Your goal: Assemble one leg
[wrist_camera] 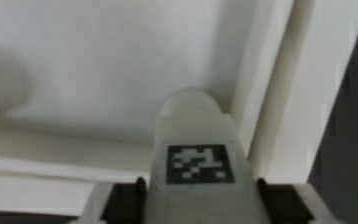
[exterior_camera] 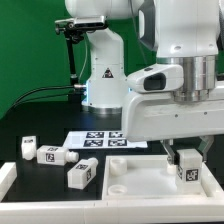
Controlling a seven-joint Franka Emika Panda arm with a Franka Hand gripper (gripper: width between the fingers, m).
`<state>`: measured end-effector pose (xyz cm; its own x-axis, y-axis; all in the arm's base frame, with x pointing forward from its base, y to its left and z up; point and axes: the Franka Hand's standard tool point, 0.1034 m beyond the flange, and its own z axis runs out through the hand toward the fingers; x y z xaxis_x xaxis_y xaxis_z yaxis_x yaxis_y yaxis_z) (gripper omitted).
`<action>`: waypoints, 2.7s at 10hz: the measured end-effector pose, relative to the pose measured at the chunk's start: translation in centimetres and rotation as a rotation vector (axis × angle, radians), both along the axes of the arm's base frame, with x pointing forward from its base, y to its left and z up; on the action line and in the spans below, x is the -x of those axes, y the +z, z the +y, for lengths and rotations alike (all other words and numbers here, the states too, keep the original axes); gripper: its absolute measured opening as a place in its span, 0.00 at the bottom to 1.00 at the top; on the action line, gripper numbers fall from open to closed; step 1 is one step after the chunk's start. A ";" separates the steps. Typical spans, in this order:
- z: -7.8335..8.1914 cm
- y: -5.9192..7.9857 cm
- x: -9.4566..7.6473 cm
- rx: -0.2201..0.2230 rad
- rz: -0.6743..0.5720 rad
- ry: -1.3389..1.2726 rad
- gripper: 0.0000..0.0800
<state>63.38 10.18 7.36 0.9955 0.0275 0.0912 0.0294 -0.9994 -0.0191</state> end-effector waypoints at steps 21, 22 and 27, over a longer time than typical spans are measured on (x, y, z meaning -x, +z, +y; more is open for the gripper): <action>2.1 -0.1 -0.9 -0.292 0.071 -1.952 0.36; 2.2 -0.1 -0.9 -0.291 0.071 -1.949 0.46; 3.1 5.7 -1.7 -0.362 0.079 -1.852 0.80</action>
Offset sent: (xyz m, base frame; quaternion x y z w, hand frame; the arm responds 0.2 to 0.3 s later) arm 0.0069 0.0180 0.0080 0.0184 -0.0169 0.3364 0.9414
